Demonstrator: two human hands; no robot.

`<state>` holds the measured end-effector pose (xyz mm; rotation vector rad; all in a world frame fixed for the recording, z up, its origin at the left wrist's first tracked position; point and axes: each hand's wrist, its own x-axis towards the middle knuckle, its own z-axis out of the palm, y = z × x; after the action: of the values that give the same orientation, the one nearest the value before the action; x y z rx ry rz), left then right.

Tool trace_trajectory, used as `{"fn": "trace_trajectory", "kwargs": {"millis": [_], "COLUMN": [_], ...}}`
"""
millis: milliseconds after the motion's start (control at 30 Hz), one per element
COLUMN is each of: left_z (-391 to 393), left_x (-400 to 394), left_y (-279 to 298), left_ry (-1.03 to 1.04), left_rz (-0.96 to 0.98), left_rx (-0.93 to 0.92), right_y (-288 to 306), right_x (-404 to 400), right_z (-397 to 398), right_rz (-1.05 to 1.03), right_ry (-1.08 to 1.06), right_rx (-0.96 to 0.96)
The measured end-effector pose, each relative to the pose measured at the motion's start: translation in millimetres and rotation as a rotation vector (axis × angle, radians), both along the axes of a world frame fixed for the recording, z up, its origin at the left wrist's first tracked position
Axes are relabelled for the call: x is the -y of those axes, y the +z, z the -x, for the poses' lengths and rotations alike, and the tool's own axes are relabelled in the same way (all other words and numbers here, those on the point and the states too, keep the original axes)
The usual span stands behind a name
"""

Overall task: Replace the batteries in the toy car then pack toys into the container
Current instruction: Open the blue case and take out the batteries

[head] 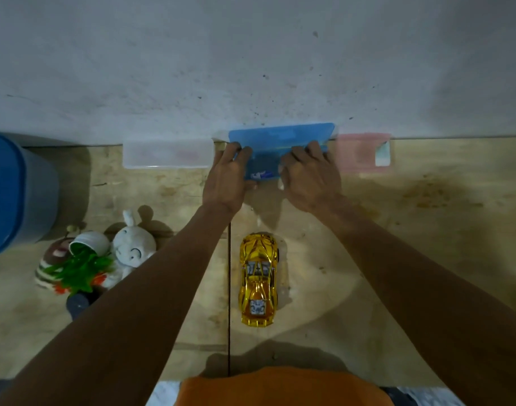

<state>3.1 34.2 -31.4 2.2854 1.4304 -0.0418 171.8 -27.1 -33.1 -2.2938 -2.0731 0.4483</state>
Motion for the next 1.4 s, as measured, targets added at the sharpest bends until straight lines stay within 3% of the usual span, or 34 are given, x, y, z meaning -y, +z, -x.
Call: {"fn": "trace_trajectory", "kwargs": {"millis": [367,633,833,1167,1233,1300,1400], "left_z": [-3,-1,-2,-2,-2,-2,-2], "left_x": [1,-2,-3,-1,-1,0,1], "left_y": [3,1,0,4,4,3,4], "left_ry": [0.015,0.006,0.014,0.018,0.019,0.021,0.028], "left_rz": [0.029,0.014,0.017,0.024,0.011,0.008,0.01], "left_rx": [0.009,0.025,0.006,0.03,0.036,0.042,0.042], "right_y": [-14,-10,-13,-4,-2,5,3], "right_x": [5,-12,-29,-24,-16,-1,31], "right_z": [-7,2,3,9,13,19,35], "right_rz": [0.024,-0.131,0.101,0.158,0.002,-0.14,-0.156], "right_ry": [0.103,0.14,0.138,0.142,0.083,-0.118,-0.393], "right_rx": [-0.016,-0.134,-0.325,-0.274,-0.258,-0.34,-0.43]}}
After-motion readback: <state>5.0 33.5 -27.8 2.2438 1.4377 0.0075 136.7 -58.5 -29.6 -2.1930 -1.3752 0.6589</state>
